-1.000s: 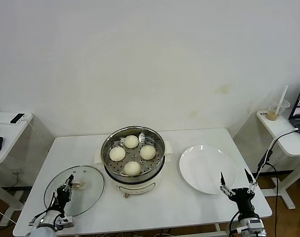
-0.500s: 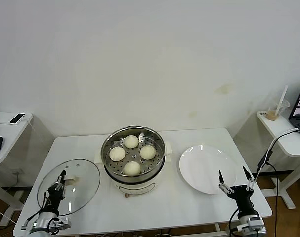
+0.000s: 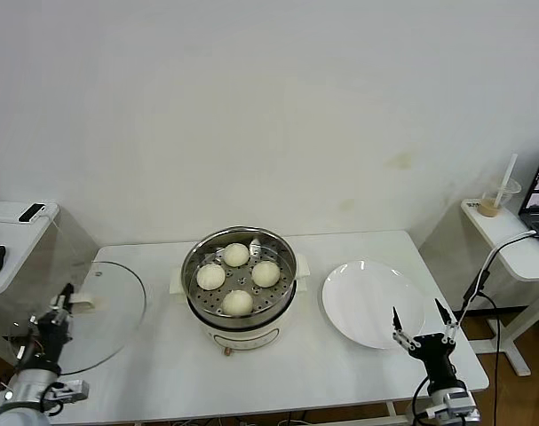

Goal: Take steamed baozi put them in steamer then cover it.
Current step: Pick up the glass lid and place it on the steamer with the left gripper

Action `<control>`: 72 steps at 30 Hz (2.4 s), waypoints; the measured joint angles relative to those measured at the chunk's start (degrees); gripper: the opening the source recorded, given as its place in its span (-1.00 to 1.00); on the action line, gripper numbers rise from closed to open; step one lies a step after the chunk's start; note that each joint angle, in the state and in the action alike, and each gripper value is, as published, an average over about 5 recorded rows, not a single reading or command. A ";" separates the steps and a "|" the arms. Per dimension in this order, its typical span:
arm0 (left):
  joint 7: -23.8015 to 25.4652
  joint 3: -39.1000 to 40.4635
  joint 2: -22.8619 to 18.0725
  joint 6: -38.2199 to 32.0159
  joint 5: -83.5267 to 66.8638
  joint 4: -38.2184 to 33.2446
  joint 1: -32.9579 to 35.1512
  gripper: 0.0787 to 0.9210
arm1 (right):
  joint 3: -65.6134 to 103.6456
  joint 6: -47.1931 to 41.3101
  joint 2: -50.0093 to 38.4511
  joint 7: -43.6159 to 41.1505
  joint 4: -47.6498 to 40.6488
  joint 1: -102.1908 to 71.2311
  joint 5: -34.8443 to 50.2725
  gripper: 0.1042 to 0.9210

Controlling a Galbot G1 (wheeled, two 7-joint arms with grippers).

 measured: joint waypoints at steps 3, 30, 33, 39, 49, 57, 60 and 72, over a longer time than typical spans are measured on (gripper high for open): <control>2.23 -0.49 1.14 1.18 -0.83 -2.24 0.02 -0.87 | 0.22 0.24 0.06 -0.11 -0.01 -0.03 -0.26 0.76; 15.09 25.88 2.38 18.65 0.20 -8.09 -18.41 -0.87 | -3.73 0.82 2.51 0.76 -3.26 1.55 -5.59 0.76; 16.53 29.05 0.79 20.41 1.88 -7.27 -21.05 -0.87 | -4.71 0.68 2.94 0.79 -3.89 2.04 -6.41 0.76; 18.89 34.39 -3.97 22.47 5.93 -5.23 -25.49 -0.87 | -6.08 0.56 3.35 0.69 -5.00 2.90 -7.90 0.76; 20.43 39.10 -13.47 23.08 13.73 -0.66 -30.03 -0.87 | -7.57 0.43 3.59 0.50 -6.64 3.78 -9.50 0.76; 21.20 40.99 -18.44 22.95 19.38 2.89 -31.34 -0.87 | -8.28 0.39 3.82 0.51 -7.39 4.08 -10.25 0.76; 21.52 41.36 -19.57 22.77 21.15 3.74 -31.34 -0.87 | -8.52 0.32 3.88 0.51 -7.48 4.06 -10.46 0.76; 22.58 42.16 -22.02 22.22 25.47 5.18 -30.91 -0.87 | -9.14 0.24 4.07 0.50 -7.95 4.09 -10.97 0.76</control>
